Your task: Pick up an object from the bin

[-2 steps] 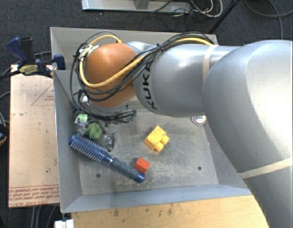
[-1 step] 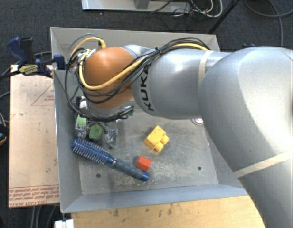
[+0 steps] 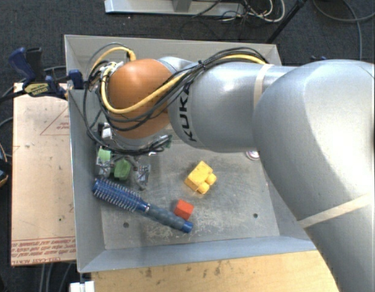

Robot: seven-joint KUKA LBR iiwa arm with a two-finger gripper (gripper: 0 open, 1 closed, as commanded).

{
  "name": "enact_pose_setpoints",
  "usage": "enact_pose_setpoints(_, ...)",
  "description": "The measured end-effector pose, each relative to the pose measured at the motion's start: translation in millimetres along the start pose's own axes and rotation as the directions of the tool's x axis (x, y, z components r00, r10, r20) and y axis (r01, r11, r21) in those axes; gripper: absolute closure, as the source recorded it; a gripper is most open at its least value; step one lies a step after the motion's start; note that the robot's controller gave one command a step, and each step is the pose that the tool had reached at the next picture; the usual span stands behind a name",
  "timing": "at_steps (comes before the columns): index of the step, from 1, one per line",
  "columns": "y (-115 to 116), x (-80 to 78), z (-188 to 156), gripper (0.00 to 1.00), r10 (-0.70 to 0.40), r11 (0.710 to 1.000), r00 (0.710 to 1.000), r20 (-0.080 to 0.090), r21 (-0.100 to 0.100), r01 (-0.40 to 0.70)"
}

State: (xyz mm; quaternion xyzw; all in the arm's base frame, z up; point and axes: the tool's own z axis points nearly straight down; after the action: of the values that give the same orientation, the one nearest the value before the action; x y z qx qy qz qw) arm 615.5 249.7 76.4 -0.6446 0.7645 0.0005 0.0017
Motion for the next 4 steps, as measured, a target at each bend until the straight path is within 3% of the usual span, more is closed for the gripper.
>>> enact_pose_setpoints(1,-1.2,-0.9,-2.9,1.0,0.0,1.0,1.0,0.001,0.002,0.0)
enact_pose_setpoints(2,-1.8,-1.8,-13.7,1.0,0.004,1.0,1.0,0.002,0.0,-0.004)
enact_pose_setpoints(4,-3.6,-5.4,-102.6,1.0,0.01,1.0,1.0,0.003,0.004,-0.01)
